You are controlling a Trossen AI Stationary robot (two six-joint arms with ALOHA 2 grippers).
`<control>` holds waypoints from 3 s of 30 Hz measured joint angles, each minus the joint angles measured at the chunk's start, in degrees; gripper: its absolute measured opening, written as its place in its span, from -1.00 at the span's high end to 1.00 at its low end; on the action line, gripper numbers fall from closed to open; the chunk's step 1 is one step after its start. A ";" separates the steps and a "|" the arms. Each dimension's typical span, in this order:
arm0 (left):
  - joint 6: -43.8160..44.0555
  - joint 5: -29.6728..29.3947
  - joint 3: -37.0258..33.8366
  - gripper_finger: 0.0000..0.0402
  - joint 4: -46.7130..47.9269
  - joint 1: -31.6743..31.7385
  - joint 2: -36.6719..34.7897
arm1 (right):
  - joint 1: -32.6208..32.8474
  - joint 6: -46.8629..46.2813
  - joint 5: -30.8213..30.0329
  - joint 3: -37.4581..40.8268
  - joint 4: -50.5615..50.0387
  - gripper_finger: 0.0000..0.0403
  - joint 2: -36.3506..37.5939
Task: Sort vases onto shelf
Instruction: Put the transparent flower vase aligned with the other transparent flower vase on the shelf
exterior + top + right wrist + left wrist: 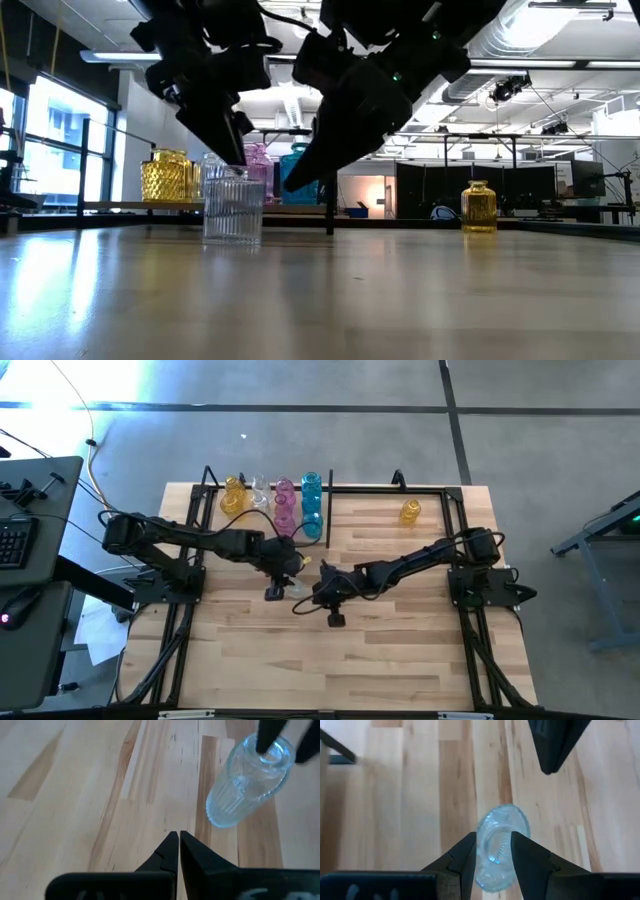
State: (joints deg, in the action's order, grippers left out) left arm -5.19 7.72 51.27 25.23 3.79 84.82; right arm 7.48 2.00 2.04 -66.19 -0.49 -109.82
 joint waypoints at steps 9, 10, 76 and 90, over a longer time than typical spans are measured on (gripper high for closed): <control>-1.55 0.55 0.00 0.65 1.97 0.06 -0.02 | 0.03 0.58 -0.07 0.00 0.03 1.00 0.02; -1.85 0.57 0.00 0.70 2.17 0.07 -0.02 | 0.03 0.58 -0.07 0.00 0.01 1.00 0.02; -13.93 -5.96 11.89 0.93 32.40 28.51 -10.47 | 2.11 0.52 -0.11 0.04 -0.57 1.00 0.02; -13.99 -4.93 8.57 0.93 26.65 34.36 -10.25 | 2.31 0.46 -0.13 0.04 -0.57 1.00 0.04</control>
State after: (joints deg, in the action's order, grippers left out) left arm -19.18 2.80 59.83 51.87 38.16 74.57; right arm 9.78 2.46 1.91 -66.15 -1.06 -109.78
